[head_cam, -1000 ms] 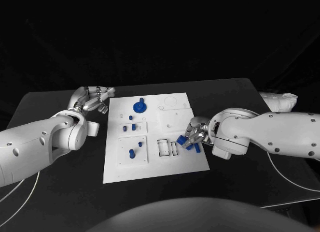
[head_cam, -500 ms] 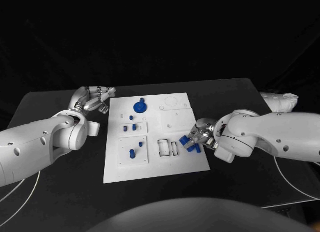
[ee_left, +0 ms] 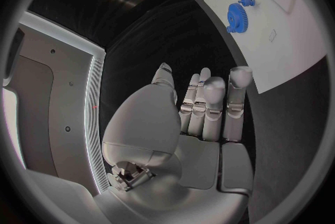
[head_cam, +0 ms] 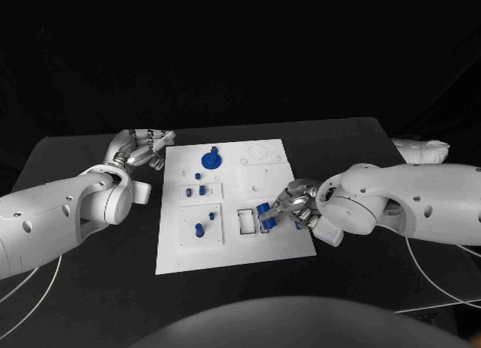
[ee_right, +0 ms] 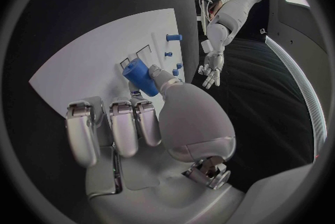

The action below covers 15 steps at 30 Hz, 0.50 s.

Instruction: Assemble the parts on the task board

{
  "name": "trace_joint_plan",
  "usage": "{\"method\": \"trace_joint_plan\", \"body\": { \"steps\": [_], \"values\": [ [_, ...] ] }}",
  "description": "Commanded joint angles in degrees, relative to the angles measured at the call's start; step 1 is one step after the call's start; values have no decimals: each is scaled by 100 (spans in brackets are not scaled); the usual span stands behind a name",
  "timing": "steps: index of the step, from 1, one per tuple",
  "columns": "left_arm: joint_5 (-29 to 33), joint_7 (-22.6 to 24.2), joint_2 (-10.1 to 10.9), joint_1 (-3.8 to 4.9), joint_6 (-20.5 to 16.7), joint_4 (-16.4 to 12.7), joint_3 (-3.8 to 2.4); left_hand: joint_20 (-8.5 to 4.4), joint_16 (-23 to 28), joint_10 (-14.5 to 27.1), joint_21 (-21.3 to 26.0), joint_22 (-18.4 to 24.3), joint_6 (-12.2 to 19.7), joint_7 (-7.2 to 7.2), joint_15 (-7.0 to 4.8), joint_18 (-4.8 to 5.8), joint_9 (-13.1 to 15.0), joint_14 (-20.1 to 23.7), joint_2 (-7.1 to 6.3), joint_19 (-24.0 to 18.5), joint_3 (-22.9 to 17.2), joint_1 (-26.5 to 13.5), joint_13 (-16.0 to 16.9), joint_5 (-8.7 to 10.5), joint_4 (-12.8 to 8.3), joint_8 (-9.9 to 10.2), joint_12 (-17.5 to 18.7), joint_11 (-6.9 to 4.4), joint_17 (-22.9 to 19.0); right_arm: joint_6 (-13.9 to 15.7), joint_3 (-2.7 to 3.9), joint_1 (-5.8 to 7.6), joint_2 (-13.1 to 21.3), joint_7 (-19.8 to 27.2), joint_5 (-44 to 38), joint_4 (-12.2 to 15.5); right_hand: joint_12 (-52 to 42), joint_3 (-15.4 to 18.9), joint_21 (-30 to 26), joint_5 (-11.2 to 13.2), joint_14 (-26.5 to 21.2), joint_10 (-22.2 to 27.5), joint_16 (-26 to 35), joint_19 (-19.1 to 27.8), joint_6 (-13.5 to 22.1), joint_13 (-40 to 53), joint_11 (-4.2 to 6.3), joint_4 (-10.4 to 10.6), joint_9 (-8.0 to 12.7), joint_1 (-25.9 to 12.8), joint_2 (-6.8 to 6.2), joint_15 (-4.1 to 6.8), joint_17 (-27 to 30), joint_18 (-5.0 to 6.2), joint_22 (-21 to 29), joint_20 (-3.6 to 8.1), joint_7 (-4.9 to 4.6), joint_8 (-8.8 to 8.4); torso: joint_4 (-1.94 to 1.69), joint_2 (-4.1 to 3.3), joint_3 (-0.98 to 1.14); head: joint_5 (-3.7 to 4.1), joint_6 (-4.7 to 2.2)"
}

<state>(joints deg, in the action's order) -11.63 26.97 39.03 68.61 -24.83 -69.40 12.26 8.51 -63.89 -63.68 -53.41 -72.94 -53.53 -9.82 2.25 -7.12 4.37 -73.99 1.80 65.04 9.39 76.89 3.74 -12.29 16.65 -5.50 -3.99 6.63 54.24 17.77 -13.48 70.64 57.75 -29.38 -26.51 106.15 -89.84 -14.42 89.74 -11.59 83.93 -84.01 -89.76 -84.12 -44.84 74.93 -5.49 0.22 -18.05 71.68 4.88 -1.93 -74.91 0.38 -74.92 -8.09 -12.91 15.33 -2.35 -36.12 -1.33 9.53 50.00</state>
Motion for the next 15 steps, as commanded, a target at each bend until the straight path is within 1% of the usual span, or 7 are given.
{"method": "trace_joint_plan", "body": {
  "steps": [1,5,8,12,15],
  "values": [
    [-24,29,-23,3,97,-10,-4,11,35,-14,31,-6,31,16,8,-70,3,32,46,-31,37,-12,9,-15,10,-19,-12,-34,-9,14,0,7,-68,380,636,-17,-16,42,26,43,607,-599,-24,-588,-629,1507,58,76,20,-101,-1,46,-1509,-38,-1508,42,401,-45,-5,4,-1,7,0],
    [-30,30,-33,3,102,-5,-4,12,38,-18,28,-8,30,17,7,-69,3,35,54,-31,44,-12,10,-15,9,-21,-13,-35,-13,-54,0,11,-139,384,758,-36,-16,73,26,59,607,-599,-24,-588,-656,1507,64,128,30,-136,-1,50,-1509,-38,-1508,45,408,-67,-4,3,0,-2,0],
    [-32,29,-39,3,105,4,-3,12,38,-18,28,-8,30,17,7,-69,3,35,54,-31,44,-12,10,-15,9,-21,-13,-35,-13,-128,0,13,-166,353,817,-46,-16,106,26,84,607,-599,-24,-588,-656,1507,65,176,48,-164,-8,53,-1509,-38,-1508,49,406,-107,-6,0,-3,-6,0],
    [-33,27,-38,-12,107,18,-3,12,38,-18,28,-8,30,17,7,-69,3,35,54,-31,44,-12,10,-15,9,-21,-13,-35,-13,-218,0,13,-198,303,889,-68,-16,130,26,108,607,-599,-24,-588,-638,1507,59,208,68,-177,-15,52,-1509,-38,-1508,50,397,-149,-2,5,-6,-9,0],
    [-33,28,-36,-24,104,21,-3,12,38,-18,28,-8,30,17,7,-69,3,35,54,-31,44,-12,10,-15,9,-21,-13,-35,-13,-268,0,14,-221,259,914,-91,-16,146,26,128,607,-599,-24,-588,-631,1507,54,229,81,-183,-19,50,-1509,-38,-1508,50,391,-176,-5,5,-5,-9,0]
  ]
}}
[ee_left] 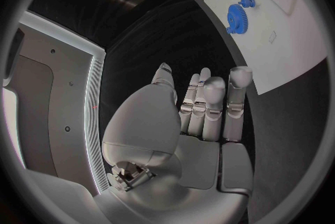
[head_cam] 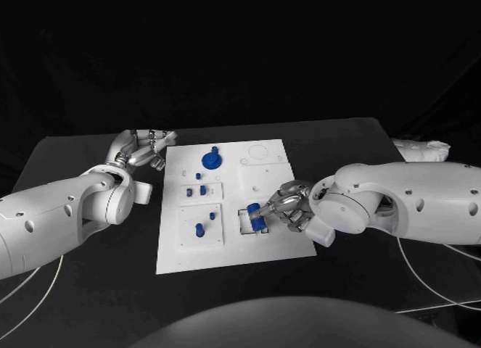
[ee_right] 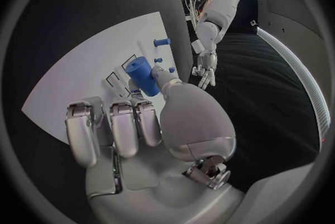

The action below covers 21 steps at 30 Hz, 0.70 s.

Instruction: Assemble the parts on the task board

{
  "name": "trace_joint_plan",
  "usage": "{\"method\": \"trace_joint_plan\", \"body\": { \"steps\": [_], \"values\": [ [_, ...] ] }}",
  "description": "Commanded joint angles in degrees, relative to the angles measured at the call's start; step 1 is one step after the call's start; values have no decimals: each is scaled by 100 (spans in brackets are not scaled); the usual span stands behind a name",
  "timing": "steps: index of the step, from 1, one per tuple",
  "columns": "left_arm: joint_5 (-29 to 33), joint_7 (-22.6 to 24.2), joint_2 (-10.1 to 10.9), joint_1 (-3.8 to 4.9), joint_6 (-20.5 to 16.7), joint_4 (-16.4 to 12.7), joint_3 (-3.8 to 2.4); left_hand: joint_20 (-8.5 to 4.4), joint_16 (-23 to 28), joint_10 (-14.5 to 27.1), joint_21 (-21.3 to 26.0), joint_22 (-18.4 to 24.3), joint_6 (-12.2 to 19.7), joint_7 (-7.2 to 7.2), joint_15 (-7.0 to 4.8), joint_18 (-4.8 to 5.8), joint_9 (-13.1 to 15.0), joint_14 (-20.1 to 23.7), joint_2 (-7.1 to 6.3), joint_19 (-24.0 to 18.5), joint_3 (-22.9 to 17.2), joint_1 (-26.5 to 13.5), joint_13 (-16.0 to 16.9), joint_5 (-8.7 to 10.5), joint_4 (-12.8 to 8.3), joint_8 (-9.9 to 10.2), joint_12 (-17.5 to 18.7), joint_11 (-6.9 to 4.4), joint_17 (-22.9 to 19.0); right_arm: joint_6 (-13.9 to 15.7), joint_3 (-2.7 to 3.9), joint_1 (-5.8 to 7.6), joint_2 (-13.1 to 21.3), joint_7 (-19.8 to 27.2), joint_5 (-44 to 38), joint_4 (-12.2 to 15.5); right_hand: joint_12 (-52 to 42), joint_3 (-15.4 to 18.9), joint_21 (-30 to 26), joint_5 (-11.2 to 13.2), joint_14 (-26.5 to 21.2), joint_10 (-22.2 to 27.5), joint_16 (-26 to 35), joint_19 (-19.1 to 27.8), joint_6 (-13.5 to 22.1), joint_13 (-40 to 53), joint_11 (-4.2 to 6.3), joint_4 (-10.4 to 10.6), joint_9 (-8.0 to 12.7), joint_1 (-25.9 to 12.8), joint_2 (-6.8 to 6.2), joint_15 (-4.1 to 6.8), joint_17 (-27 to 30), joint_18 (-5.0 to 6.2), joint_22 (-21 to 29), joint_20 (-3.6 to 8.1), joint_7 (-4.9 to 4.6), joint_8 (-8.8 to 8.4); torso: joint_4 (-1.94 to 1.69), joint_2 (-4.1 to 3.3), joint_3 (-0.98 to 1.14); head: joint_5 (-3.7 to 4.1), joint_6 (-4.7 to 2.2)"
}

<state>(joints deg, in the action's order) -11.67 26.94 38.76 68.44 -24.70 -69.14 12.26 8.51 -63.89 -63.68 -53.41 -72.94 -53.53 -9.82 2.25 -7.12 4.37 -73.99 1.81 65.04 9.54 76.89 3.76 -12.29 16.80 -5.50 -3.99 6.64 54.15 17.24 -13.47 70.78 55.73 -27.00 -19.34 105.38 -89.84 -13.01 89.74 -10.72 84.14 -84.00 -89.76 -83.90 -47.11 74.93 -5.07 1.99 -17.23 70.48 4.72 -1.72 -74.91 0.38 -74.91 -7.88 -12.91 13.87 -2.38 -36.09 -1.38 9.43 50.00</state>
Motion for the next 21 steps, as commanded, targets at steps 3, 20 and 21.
{"method": "trace_joint_plan", "body": {
  "steps": [3,20,21],
  "values": [
    [-29,39,-5,-12,86,-11,-3,12,38,-18,28,-8,30,17,7,-69,3,35,54,-31,29,-12,7,-15,-6,-21,-13,-35,-5,-245,-1,-1,-47,-35,208,-47,-16,12,26,49,586,-600,-24,-610,-403,1507,10,61,3,-67,-4,29,-1509,-38,-1509,28,389,-40,-3,3,2,-10,0],
    [-32,48,24,-17,65,-13,-3,12,38,-18,32,-6,31,17,7,-70,3,35,57,-34,31,-9,7,-15,-7,-21,-13,-35,-4,-304,-2,-3,-237,-296,202,-240,-16,84,26,135,586,-600,-24,-610,-347,1507,-20,118,55,-74,-37,12,-1509,-38,-1509,18,351,-150,1,3,5,-15,0],
    [-32,48,24,-17,64,-14,-3,12,38,-18,32,-6,31,17,7,-70,3,35,57,-34,31,-9,7,-15,-7,-21,-13,-35,-4,-301,-2,-3,-241,-308,199,-244,-16,94,26,151,586,-600,-24,-610,-345,1507,-24,128,61,-77,-39,9,-1509,-38,-1509,16,347,-161,0,3,6,-15,0]
  ]
}}
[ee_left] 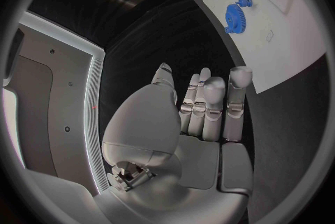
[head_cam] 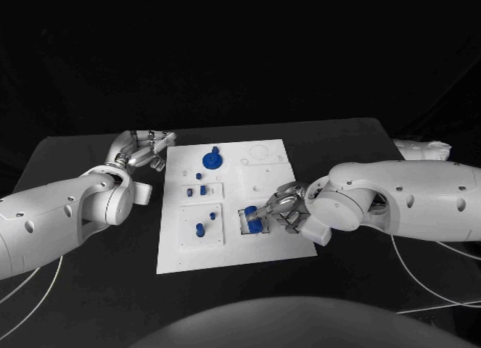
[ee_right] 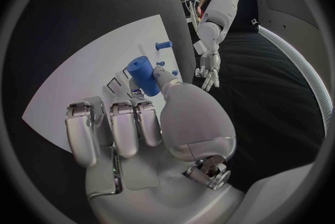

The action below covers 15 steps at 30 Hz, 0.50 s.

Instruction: Assemble the parts on the task board

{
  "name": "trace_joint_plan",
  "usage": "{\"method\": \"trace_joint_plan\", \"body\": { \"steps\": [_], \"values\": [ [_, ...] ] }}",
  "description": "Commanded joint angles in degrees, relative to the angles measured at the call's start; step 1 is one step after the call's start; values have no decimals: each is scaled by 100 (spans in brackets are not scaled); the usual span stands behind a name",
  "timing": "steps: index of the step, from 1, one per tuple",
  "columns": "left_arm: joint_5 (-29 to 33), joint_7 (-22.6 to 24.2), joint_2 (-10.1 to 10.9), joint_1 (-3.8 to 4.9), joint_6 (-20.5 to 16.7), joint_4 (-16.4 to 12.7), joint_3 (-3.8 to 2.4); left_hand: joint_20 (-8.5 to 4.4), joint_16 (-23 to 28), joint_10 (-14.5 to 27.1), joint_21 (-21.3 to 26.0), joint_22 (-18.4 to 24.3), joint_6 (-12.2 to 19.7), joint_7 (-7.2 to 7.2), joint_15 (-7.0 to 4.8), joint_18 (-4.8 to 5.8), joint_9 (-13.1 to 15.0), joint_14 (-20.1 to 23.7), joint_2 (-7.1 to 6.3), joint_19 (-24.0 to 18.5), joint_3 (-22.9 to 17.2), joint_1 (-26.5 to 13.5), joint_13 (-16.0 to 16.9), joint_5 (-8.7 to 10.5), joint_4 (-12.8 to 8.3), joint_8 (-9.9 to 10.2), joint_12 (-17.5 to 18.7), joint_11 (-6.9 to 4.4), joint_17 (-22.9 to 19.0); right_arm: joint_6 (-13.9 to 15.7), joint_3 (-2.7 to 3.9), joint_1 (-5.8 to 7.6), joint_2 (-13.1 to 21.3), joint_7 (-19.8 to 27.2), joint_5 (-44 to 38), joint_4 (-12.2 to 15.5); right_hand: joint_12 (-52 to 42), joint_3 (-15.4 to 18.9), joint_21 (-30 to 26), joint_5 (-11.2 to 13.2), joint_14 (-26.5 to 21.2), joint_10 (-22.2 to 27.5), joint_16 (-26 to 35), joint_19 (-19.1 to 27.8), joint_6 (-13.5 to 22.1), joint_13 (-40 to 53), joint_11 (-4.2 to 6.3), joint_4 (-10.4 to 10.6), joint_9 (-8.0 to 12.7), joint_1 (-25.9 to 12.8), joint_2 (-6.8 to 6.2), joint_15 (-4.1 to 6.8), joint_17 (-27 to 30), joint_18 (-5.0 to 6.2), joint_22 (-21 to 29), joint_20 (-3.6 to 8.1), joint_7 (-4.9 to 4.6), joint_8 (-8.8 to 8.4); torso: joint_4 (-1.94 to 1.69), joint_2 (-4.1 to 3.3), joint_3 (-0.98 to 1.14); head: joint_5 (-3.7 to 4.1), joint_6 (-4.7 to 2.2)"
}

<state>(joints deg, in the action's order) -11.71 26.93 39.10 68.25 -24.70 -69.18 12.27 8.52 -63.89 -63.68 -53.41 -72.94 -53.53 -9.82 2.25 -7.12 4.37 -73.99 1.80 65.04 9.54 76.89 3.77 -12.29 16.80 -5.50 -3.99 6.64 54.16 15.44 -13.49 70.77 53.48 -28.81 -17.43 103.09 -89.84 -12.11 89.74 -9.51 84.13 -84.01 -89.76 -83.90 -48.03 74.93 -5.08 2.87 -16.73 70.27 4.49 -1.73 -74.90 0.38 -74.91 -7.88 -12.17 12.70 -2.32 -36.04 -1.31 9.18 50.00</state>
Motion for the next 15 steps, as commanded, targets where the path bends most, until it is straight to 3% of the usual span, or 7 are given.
{"method": "trace_joint_plan", "body": {
  "steps": [1,15],
  "values": [
    [-29,49,-10,1,63,-11,-4,11,37,-19,32,-6,31,17,7,-70,3,35,57,-34,31,-9,6,-15,-7,-21,-13,-35,-4,-118,0,-2,-19,-140,5,-19,-16,14,26,47,587,-599,-24,-610,-252,1507,-26,49,15,-57,-19,6,-1510,-38,-1509,14,270,-52,-8,-4,-3,9,0],
    [-54,43,9,1,53,-24,-4,11,38,-18,38,-4,33,17,7,-71,3,36,60,-39,34,-4,6,-16,-9,-21,-13,-35,-5,-155,-1,-2,-50,-279,-14,-49,-16,209,26,347,587,-599,-24,-610,-230,1507,-59,179,68,-137,-99,-16,-1510,-38,-1509,-9,234,-166,-3,-4,-1,8,0]
  ]
}}
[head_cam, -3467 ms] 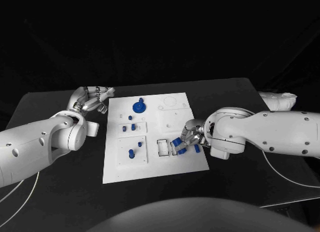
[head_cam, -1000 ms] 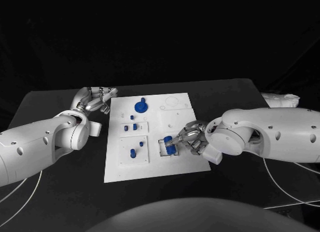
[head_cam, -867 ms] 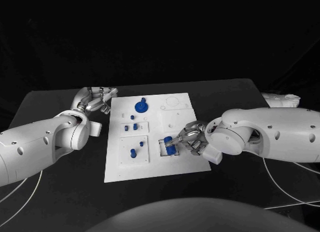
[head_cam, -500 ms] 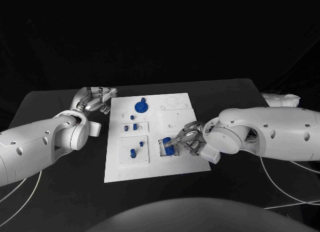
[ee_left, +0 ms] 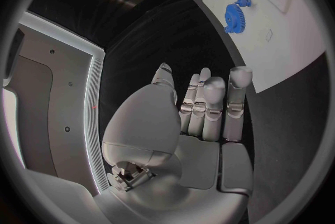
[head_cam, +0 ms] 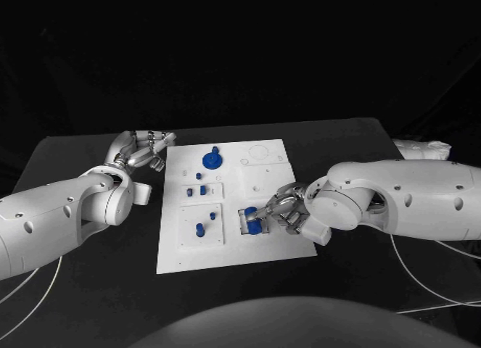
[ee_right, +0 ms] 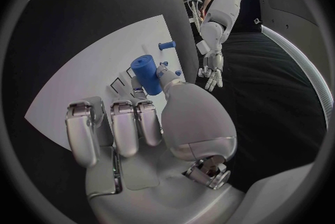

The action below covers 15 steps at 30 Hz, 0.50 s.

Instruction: Assemble the parts on the task board

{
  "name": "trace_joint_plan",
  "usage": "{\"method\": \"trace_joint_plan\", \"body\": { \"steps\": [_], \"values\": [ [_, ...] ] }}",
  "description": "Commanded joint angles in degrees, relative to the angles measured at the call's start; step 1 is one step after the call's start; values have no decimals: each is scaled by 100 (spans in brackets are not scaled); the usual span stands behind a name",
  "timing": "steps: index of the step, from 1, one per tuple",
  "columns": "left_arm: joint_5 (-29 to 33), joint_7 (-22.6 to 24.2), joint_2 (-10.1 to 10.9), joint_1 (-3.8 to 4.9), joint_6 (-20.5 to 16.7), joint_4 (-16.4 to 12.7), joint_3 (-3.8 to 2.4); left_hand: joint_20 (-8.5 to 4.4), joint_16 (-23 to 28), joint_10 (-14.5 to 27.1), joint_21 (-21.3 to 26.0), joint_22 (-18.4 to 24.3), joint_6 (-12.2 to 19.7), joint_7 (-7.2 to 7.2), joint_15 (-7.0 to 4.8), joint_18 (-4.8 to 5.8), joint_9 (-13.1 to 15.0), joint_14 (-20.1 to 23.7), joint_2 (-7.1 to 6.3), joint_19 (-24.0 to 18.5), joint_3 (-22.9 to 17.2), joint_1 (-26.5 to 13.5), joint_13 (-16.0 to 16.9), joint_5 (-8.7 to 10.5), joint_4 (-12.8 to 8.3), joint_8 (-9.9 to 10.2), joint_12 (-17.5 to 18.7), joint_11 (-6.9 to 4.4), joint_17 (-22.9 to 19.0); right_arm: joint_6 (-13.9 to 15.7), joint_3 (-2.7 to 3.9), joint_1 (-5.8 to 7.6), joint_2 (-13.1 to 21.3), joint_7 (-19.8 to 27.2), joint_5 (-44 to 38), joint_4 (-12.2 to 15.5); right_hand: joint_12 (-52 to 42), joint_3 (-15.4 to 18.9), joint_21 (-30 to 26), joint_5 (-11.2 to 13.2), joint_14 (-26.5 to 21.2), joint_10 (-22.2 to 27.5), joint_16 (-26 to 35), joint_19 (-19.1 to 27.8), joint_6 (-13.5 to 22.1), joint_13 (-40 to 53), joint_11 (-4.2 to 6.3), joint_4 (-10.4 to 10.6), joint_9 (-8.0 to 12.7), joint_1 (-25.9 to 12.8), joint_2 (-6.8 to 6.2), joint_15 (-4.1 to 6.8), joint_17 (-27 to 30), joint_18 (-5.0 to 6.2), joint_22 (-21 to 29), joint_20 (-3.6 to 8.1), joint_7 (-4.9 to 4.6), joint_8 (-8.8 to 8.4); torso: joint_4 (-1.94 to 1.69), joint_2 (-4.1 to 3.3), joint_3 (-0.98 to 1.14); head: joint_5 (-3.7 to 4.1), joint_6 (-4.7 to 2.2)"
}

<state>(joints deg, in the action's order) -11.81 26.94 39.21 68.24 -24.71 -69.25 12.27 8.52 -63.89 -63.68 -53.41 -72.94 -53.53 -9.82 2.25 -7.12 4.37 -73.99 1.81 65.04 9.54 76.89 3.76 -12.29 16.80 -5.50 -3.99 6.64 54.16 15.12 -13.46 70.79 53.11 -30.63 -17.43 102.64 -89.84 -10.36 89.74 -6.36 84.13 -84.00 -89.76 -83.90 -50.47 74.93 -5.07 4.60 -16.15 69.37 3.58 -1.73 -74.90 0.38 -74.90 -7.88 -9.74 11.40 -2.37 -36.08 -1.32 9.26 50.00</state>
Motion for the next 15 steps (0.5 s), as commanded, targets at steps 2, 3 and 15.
{"method": "trace_joint_plan", "body": {
  "steps": [2,3,15],
  "values": [
    [-45,40,2,2,49,-20,-4,11,38,-18,38,-4,32,17,7,-71,3,36,59,-39,34,-4,7,-16,-9,-21,-13,-35,-6,-126,-3,-4,-20,-98,-15,-12,-16,48,26,56,587,-600,-24,-610,29,1507,-63,7,16,-42,-16,-17,-1510,-38,-1510,-11,-13,-50,2,-1,1,-4,0],
    [-46,40,4,2,48,-21,-4,11,38,-18,38,-4,32,17,7,-71,3,36,59,-39,34,-4,7,-16,-9,-21,-13,-35,-6,-127,-3,-4,-24,-98,-15,-16,-16,55,26,67,587,-600,-24,-610,39,1507,-66,6,20,-37,-20,-19,-1510,-38,-1510,-12,-16,-58,0,0,0,-3,0],
    [-47,36,8,2,54,-27,-4,11,38,-18,38,-4,32,17,7,-71,3,36,59,-39,34,-4,7,-16,-9,-21,-13,-35,-6,-94,-3,-4,-47,-142,-17,-43,-16,132,26,133,587,-600,-24,-610,195,1507,-107,-5,55,13,-39,-45,-1510,-38,-1510,-32,-65,-125,2,2,-2,1,0]
  ]
}}
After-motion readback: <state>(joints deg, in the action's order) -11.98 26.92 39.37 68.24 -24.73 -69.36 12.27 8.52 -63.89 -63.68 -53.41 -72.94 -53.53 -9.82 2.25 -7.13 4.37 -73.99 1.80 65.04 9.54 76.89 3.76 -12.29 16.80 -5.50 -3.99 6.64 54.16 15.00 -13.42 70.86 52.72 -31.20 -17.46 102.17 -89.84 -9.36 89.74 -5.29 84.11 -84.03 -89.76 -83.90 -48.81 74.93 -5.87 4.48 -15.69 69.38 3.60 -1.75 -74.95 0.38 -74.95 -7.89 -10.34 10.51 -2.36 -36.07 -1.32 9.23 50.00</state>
